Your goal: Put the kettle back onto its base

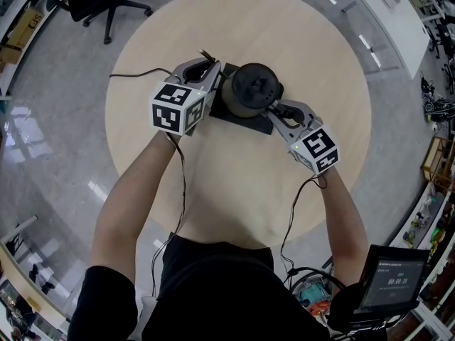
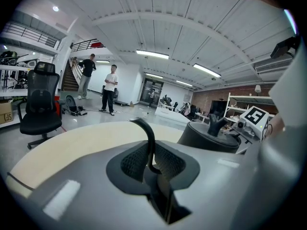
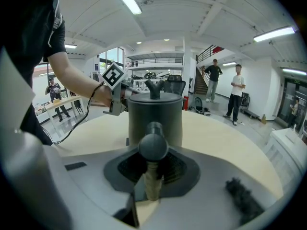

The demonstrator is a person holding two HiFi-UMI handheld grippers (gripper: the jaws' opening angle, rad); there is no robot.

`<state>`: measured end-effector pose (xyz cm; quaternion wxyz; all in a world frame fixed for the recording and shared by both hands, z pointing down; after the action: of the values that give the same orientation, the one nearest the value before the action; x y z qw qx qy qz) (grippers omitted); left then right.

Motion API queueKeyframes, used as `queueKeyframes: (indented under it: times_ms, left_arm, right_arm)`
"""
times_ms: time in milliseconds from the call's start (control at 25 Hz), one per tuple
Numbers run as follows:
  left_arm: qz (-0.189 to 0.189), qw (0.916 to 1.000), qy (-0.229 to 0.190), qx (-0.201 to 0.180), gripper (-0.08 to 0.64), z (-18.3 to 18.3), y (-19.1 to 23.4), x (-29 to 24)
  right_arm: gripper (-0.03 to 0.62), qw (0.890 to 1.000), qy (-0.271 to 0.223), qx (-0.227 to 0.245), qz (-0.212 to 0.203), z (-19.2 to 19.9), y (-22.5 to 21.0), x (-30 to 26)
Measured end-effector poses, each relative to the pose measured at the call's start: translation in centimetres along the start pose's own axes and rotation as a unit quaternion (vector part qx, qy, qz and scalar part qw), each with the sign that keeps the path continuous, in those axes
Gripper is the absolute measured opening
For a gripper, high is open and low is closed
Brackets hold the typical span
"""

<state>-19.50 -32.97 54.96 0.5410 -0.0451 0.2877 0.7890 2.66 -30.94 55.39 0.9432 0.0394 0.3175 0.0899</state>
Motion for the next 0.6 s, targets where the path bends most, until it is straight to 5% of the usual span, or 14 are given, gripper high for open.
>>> queueKeyframes:
  times_ms: [600]
  left_arm:
    - [-0.002, 0.9999, 0.013, 0.007, 0.043, 1.01, 0.44, -0.49]
  right_arm:
    - [0.066, 1.0, 0.009, -0.001, -0.002, 0.83, 0.06, -0.56]
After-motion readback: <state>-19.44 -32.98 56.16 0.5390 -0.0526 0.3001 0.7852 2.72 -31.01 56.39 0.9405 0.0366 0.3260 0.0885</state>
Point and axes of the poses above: the fingertips, and each gripper's own axes: x backward along the fingers, y to its left, z out of its underside, the point moved 6 cm from there along x, backward along the fingers, and after that the axes turned 9 degrees about x, right-handed, at the moved point
